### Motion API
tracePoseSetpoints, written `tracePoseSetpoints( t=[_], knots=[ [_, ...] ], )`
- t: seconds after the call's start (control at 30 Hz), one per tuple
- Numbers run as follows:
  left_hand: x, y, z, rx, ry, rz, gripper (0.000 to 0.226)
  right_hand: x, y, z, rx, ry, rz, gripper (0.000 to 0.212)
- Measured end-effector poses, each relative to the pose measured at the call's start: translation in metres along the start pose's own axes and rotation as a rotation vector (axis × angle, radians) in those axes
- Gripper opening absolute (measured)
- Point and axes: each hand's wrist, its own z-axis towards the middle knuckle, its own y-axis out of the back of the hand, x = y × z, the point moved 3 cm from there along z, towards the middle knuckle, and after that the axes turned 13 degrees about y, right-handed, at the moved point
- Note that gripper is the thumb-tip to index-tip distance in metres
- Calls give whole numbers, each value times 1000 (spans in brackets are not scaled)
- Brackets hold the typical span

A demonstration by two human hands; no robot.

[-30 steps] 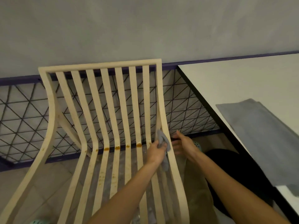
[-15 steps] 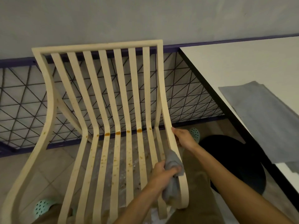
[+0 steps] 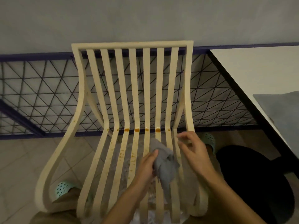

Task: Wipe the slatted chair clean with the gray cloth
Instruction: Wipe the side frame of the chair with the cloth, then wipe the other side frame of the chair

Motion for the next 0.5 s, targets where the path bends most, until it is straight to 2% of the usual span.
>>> tracePoseSetpoints(
  t=[0.1,0.17,0.23,0.4,0.5],
  knots=[
    [-15,26,-16,1,22,-241,32,28,-46,-13,220,29,153,25],
    [-23,48,-32,-6,-53,-272,26,46,-78,-18,341,60,255,38],
    [-28,66,-46,8,-116,-229,24,58,-102,-20,383,86,298,43],
    [-34,123,-78,-67,-232,-7,26,85,-155,-5,342,153,323,33],
    [-39,161,-95,-134,-315,116,28,106,-184,6,399,213,357,24]
  ],
)
